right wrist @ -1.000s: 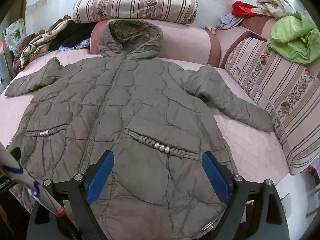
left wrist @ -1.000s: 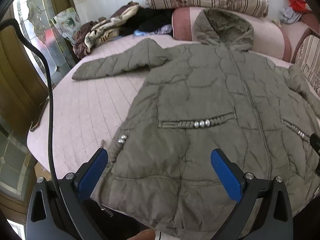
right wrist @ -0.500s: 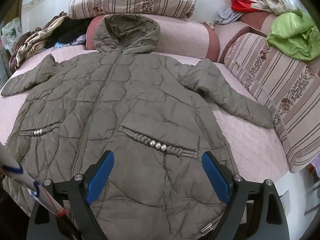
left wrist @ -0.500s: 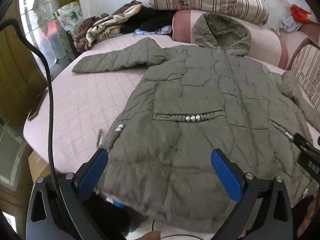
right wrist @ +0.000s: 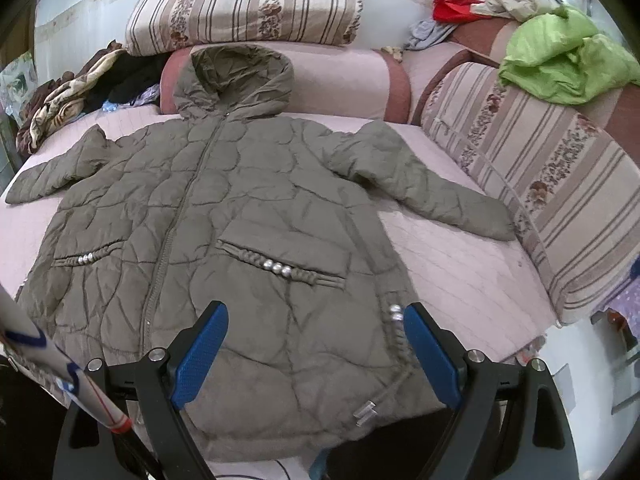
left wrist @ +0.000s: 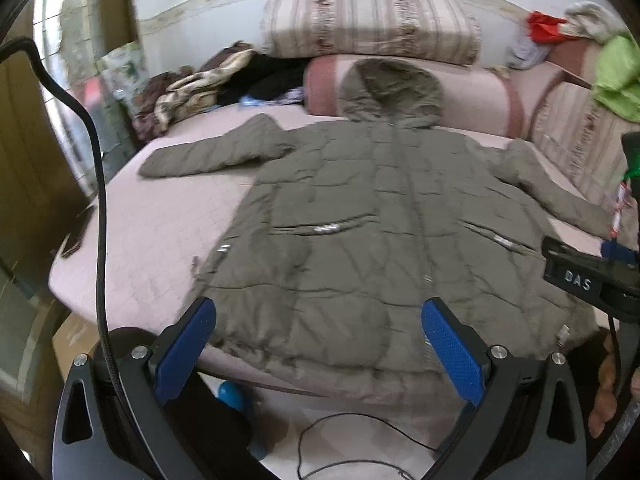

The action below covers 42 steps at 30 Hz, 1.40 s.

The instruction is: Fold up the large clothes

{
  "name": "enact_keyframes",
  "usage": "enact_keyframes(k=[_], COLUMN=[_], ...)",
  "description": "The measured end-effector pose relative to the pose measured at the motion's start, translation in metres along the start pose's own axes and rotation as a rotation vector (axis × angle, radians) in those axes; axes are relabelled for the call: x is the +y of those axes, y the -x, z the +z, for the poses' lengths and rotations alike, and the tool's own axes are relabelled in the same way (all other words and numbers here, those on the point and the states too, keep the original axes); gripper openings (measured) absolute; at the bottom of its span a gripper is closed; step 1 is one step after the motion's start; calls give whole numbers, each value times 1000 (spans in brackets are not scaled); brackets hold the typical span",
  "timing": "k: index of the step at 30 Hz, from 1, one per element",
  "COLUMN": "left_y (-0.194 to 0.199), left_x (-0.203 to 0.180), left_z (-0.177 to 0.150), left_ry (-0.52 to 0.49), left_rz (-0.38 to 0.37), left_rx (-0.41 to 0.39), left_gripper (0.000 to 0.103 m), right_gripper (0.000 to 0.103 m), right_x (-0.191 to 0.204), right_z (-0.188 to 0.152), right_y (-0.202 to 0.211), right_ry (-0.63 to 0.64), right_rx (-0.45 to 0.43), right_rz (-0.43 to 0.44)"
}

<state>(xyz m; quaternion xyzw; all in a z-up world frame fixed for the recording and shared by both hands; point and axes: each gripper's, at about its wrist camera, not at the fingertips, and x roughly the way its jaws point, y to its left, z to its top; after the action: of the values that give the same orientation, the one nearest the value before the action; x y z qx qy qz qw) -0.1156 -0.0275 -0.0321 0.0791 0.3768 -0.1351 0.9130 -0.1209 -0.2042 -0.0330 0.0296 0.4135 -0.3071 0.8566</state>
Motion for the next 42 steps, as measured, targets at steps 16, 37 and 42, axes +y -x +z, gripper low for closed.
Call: enact_keyframes(k=[16,37,42], left_y=[29,-2,-16], left_x=[16,50,55], left_z=[26,50,45], left_ry=[-10,47,56], left_rz=[89,254,197], left_rx=[-172,-125,-62], left_gripper=[103,103,103], right_gripper=[92,99,99], right_x=[-13,15,7], right_z=[-2,12,11], right_y=[18,37,24], right_ry=[-40,-35,-54], right_rx=[-54,-167,-110], right_rz=[0,99,114])
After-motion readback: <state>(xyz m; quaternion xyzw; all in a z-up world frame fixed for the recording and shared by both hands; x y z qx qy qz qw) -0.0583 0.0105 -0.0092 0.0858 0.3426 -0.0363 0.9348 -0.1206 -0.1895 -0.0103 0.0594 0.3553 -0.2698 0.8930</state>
